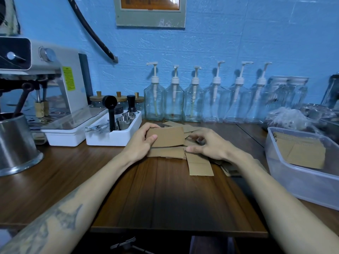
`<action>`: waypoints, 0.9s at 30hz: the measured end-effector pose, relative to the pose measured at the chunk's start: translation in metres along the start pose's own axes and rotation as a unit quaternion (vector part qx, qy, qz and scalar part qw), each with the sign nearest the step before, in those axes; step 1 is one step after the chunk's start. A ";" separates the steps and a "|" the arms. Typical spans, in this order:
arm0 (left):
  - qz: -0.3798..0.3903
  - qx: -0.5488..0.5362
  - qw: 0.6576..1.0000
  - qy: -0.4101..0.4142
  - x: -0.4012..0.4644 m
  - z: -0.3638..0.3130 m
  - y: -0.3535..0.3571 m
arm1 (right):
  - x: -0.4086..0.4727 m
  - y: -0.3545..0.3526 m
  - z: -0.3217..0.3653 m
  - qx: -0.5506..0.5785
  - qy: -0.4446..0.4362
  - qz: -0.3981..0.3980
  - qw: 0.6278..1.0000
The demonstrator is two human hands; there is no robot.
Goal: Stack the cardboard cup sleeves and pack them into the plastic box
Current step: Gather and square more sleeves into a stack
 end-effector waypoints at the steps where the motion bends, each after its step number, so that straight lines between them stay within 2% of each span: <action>1: 0.003 0.007 1.000 -0.003 0.000 0.001 0.000 | -0.002 0.003 -0.002 -0.027 0.011 0.023 0.999; 3: 0.015 0.028 0.999 -0.005 0.000 0.003 0.002 | -0.005 0.006 -0.002 -0.053 0.019 0.041 0.998; 12: 0.025 0.057 0.998 -0.003 -0.001 0.004 0.004 | -0.001 0.009 0.006 -0.016 -0.007 0.039 0.999; 15: 0.030 0.057 0.998 -0.007 -0.001 0.004 0.005 | 0.001 0.005 0.010 0.068 -0.009 0.032 0.997; 19: 0.034 0.059 0.998 -0.009 0.000 0.004 0.007 | 0.000 0.000 0.013 0.210 -0.028 0.024 0.977; 27: 0.039 0.068 0.997 -0.001 0.000 0.005 0.008 | 0.003 -0.008 0.020 0.214 -0.042 -0.015 0.976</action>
Point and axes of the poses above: each hand's wrist, its own x-axis towards the middle knuckle, its own y-axis out of the palm, z = x × y, the point moved 7 cm from there along x, towards the middle knuckle, and after that the axes turned 1 degree about z, right-handed, at the moved point
